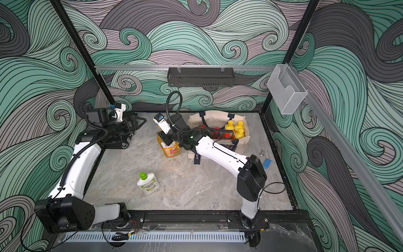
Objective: Pack dish soap into the shopping bag
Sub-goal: Pick up the bottle of dish soap at the center of the board, then place the bottle of dish soap in the shopping bag.
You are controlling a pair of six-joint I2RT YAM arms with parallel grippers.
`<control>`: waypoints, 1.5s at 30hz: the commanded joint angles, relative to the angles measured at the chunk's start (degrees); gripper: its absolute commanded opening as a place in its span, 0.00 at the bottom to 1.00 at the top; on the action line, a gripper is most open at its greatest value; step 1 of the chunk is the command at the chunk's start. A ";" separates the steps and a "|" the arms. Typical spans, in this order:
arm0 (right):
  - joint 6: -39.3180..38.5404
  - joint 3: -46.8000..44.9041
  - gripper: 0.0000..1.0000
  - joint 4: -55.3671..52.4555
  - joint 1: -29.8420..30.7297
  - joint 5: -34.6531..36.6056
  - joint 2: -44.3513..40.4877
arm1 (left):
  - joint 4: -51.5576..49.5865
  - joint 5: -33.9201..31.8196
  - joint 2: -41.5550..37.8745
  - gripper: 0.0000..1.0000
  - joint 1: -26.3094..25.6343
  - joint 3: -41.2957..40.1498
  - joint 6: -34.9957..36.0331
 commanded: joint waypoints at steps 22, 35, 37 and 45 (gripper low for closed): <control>-2.67 33.75 0.00 -8.94 -4.90 -3.59 -0.93 | -3.34 -1.20 2.38 0.96 -8.65 7.48 1.80; -4.60 39.10 0.00 -11.04 -10.47 -1.75 -2.08 | -3.58 -2.81 4.43 0.96 -15.30 9.53 2.00; -5.01 39.03 0.00 -11.12 -11.33 -1.72 -2.59 | -3.36 -3.09 4.84 0.96 -16.29 9.76 1.97; -6.33 37.44 0.00 -11.42 -16.01 0.40 -4.95 | -3.44 -4.57 6.66 0.96 -20.14 11.43 2.18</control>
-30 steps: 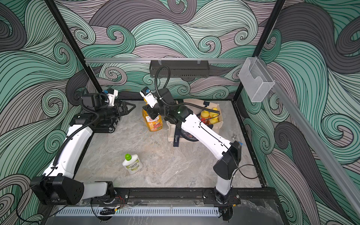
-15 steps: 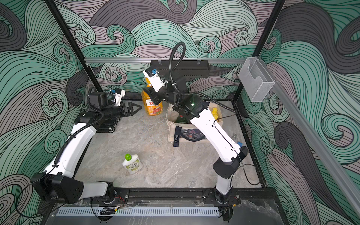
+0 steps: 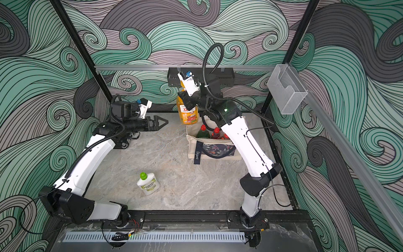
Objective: Pack dish soap into the shopping bag
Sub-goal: Place the bottle of dish soap in the shopping bag.
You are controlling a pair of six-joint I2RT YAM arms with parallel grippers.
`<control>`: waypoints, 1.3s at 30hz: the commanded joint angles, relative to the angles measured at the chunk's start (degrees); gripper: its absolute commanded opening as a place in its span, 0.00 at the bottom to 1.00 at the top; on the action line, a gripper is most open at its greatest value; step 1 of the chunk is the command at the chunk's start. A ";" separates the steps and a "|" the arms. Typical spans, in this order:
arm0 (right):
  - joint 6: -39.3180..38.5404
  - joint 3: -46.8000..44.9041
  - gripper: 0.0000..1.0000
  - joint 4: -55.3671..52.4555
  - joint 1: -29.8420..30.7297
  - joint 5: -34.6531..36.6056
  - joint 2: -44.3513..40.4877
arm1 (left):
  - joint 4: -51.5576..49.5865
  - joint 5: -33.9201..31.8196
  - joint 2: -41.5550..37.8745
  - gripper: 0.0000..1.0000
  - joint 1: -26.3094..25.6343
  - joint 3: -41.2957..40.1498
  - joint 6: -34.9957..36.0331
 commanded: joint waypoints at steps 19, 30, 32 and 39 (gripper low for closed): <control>-2.57 -10.84 0.00 18.43 -8.98 -11.85 -5.43 | -0.01 -4.83 6.96 0.96 -7.60 4.71 1.18; -2.74 -8.80 0.00 18.63 -9.06 -18.58 -1.41 | -0.58 -5.63 10.73 0.93 -9.80 7.02 1.85; -2.83 -9.44 0.00 18.23 -9.01 -19.78 -1.39 | -0.45 -5.73 11.38 0.93 -9.83 7.54 1.96; -1.47 -17.51 0.00 20.40 -8.96 -21.79 -6.50 | -0.44 -5.57 14.72 0.90 -10.75 10.52 1.69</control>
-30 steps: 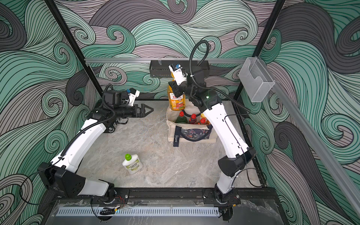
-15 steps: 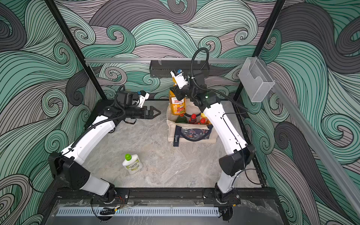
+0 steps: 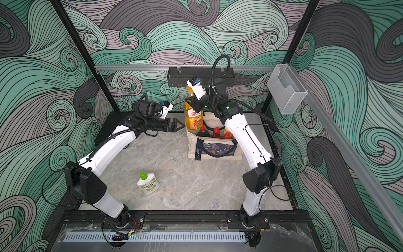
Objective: Pack dish soap into the shopping bag
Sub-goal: Place the bottle of dish soap in the shopping bag.
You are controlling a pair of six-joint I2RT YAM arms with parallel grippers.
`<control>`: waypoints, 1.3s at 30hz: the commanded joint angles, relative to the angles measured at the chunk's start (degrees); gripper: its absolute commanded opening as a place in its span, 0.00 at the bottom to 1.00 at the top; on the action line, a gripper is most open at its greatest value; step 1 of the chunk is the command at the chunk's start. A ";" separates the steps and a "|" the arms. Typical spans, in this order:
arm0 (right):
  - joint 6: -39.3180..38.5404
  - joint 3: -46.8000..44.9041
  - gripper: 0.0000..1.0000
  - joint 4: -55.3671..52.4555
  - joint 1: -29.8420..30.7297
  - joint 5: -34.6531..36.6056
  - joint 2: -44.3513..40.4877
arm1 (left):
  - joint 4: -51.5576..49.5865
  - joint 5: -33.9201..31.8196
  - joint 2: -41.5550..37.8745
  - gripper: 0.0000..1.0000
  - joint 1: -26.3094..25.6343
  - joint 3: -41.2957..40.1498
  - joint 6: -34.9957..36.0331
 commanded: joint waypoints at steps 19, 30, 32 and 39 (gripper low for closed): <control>7.06 -8.82 0.00 23.86 -4.07 -14.98 -5.44 | -4.62 -5.97 -3.35 0.65 -2.12 0.59 4.46; 5.07 -17.16 0.00 22.61 -4.20 -10.33 -9.54 | -3.84 -5.29 -3.20 0.65 -2.11 -0.08 4.03; 4.50 -18.91 0.00 21.79 -4.22 -8.67 -10.66 | -3.85 -5.35 -3.06 0.65 -2.11 -0.16 4.03; 3.74 -25.70 0.00 22.47 -4.22 -2.49 -14.23 | -1.47 -7.64 -2.02 0.75 -1.78 -0.19 1.57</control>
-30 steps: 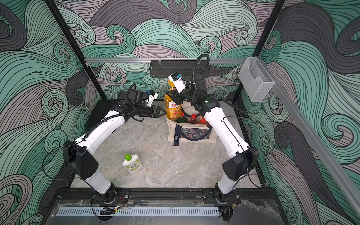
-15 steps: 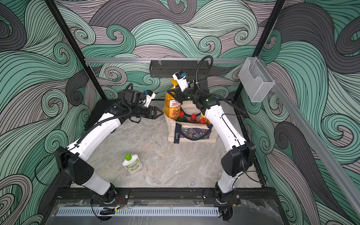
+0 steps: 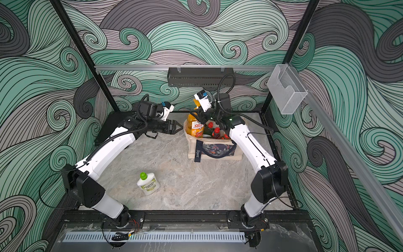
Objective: Pack dish soap into the shopping bag
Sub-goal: Place the bottle of dish soap in the shopping bag.
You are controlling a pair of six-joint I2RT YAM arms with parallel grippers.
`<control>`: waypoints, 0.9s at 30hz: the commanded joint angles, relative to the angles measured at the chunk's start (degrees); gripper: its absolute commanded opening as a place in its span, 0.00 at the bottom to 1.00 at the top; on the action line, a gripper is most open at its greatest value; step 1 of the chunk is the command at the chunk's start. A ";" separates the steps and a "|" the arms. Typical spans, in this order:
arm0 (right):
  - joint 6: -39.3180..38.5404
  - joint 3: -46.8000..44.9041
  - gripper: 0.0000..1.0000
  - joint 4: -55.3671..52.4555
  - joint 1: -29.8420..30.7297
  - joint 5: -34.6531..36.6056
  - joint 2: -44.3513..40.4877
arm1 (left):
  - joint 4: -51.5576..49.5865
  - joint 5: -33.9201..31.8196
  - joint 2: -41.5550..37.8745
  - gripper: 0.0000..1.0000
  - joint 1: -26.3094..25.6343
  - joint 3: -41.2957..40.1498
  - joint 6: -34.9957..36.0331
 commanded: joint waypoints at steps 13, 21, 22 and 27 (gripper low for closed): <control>-0.92 -6.89 0.00 15.34 1.85 3.88 -6.34 | 5.46 0.55 5.32 0.78 0.06 1.48 -3.99; 0.41 -12.37 0.00 18.12 4.70 9.05 -8.21 | 5.96 1.78 7.66 0.75 -0.14 3.85 -4.83; 0.42 -13.06 0.00 18.35 4.87 9.88 -8.42 | 5.96 2.19 7.74 0.72 -0.21 3.70 -5.00; 0.94 -16.87 0.00 20.94 5.25 14.57 -9.96 | 5.69 2.74 6.86 0.66 -0.63 2.43 -5.02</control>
